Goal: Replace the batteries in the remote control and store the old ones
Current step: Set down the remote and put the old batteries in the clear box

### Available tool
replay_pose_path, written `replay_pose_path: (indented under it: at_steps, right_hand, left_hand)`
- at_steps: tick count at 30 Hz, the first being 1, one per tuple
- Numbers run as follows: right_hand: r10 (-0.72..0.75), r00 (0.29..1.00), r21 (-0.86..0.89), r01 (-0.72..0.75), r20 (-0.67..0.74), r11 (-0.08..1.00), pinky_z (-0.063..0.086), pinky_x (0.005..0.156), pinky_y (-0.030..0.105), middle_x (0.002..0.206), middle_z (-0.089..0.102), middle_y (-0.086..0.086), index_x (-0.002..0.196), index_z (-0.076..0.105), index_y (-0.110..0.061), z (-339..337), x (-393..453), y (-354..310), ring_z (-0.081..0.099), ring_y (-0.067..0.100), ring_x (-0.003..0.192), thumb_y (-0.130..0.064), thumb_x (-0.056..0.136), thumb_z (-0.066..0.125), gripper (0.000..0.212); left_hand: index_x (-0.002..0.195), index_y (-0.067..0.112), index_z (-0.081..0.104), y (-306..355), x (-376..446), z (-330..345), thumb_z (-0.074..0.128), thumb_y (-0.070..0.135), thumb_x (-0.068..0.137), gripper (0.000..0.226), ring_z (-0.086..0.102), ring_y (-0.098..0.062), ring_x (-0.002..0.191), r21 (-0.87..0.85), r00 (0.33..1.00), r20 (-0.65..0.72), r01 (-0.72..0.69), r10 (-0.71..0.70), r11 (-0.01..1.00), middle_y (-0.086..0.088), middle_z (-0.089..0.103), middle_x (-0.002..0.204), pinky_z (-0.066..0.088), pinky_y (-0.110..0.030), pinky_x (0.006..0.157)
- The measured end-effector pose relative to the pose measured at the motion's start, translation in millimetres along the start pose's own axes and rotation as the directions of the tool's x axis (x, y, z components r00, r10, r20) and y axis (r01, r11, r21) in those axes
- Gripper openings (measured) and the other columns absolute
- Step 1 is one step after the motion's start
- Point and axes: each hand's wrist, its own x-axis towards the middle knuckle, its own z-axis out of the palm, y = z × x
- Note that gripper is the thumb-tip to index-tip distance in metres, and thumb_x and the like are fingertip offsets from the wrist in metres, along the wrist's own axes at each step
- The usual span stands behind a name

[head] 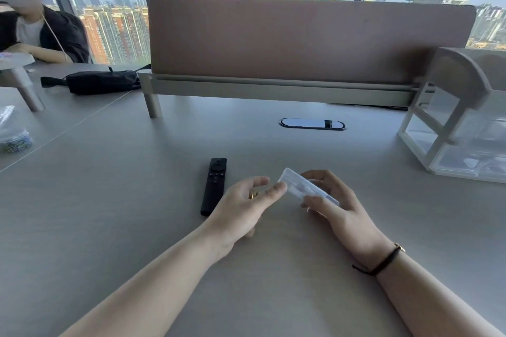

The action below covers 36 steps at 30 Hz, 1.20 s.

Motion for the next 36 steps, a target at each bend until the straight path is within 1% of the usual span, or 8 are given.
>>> replay_pose_path:
  at_steps: [4, 11, 15, 19, 25, 30, 34, 36]
  right_hand:
    - [-0.009, 0.995, 0.019, 0.007, 0.098, 1.0, 0.049, 0.074, 0.023, 0.086, 0.071, -0.014, 0.104, 0.064, -0.019, 13.6, -2.7, -5.9, 0.064, 0.007, 0.08, -0.027, 0.082, 0.062, 0.024]
    - [-0.051, 0.996, -0.135, 0.059, 0.068, 0.989, 0.056, 0.08, 0.044, 0.098, 0.074, -0.007, 0.107, 0.07, -0.029, 20.4, -5.0, -7.5, 0.068, 0.014, 0.09, -0.057, 0.088, 0.055, 0.037]
    - [-0.062, 0.995, -0.1, 0.07, 0.077, 0.993, 0.055, 0.084, 0.046, 0.102, 0.075, -0.005, 0.112, 0.07, -0.027, 21.2, -5.8, -8.4, 0.069, 0.013, 0.094, -0.053, 0.092, 0.054, 0.037]
    - [-0.051, 0.996, -0.035, 0.054, 0.078, 0.998, 0.051, 0.079, 0.054, 0.1, 0.072, 0.016, 0.11, 0.071, -0.019, 19.0, -4.8, -9.4, 0.062, 0.014, 0.086, -0.047, 0.095, 0.053, 0.036]
    - [0.11, 0.992, 0.235, -0.095, -0.055, 0.967, 0.054, 0.078, 0.049, 0.099, 0.075, 0.013, 0.103, 0.073, -0.011, 15.9, -0.3, -6.9, 0.07, 0.035, 0.086, -0.052, 0.081, 0.067, 0.046]
    - [0.41, 0.909, 0.605, -0.29, -0.066, 0.741, 0.055, 0.091, 0.054, 0.111, 0.07, 0.029, 0.114, 0.063, 0.004, 7.8, 10.1, -9.0, 0.069, 0.043, 0.099, -0.056, 0.07, 0.071, 0.075]
    - [0.464, 0.875, 0.613, -0.294, -0.135, 0.733, 0.057, 0.062, 0.037, 0.076, 0.07, 0.017, 0.09, 0.066, 0.0, 7.8, 12.3, -9.2, 0.068, 0.027, 0.066, -0.053, 0.075, 0.068, 0.055]
    - [0.459, 0.867, 0.571, -0.279, -0.197, 0.772, 0.053, 0.054, 0.031, 0.071, 0.069, 0.015, 0.086, 0.067, -0.001, 10.2, 13.4, -7.6, 0.066, 0.024, 0.061, -0.049, 0.086, 0.065, 0.048]
  left_hand:
    - [0.087, 0.025, 0.066, 5.8, -6.0, 1.8, 0.067, 0.055, 0.078, 0.031, 0.025, -0.008, 0.044, 0.022, 0.99, 0.134, -0.039, 0.036, 0.999, 0.006, 0.027, 0.062, 0.023, -0.02, 0.04]
    - [0.093, 0.005, 0.055, 7.9, -8.9, 2.6, 0.068, 0.047, 0.078, 0.047, 0.026, -0.009, 0.044, -0.026, 0.995, 0.092, -0.043, 0.045, 0.999, 0.007, 0.03, 0.059, 0.023, -0.019, 0.04]
    - [0.093, 0.012, 0.049, 10.5, -11.3, 3.1, 0.069, 0.043, 0.076, 0.041, 0.025, -0.009, 0.044, -0.075, 0.996, 0.078, -0.031, 0.037, 0.997, 0.006, 0.031, 0.059, 0.022, -0.019, 0.04]
    - [0.08, 0.018, 0.046, 11.4, -13.0, 2.2, 0.07, 0.04, 0.078, 0.033, 0.023, -0.01, 0.047, -0.054, 0.992, 0.113, -0.043, 0.049, 0.998, 0.006, 0.029, 0.06, 0.02, -0.022, 0.042]
    - [0.099, 0.011, 0.062, 8.9, -13.2, 2.5, 0.073, 0.037, 0.077, 0.036, 0.026, -0.008, 0.046, -0.044, 0.986, 0.132, -0.093, 0.098, 0.995, 0.014, 0.035, 0.057, 0.022, -0.023, 0.043]
    - [0.108, 0.021, 0.069, 12.1, -14.5, -2.1, 0.08, 0.037, 0.072, 0.042, 0.026, -0.016, 0.054, -0.029, 0.966, 0.203, -0.16, 0.162, 0.987, -0.004, 0.041, 0.069, 0.017, -0.034, 0.051]
    - [0.117, 0.031, 0.066, 11.1, -13.8, -2.8, 0.086, 0.028, 0.071, 0.051, 0.031, -0.014, 0.058, 0.07, 0.959, 0.235, -0.177, 0.156, 0.982, -0.011, 0.037, 0.076, 0.031, -0.018, 0.05]
    - [0.119, 0.035, 0.064, 8.2, -11.4, -3.2, 0.089, 0.027, 0.069, 0.055, 0.034, -0.019, 0.064, 0.125, 0.957, 0.25, -0.18, 0.145, 0.976, -0.011, 0.039, 0.076, 0.038, -0.021, 0.059]
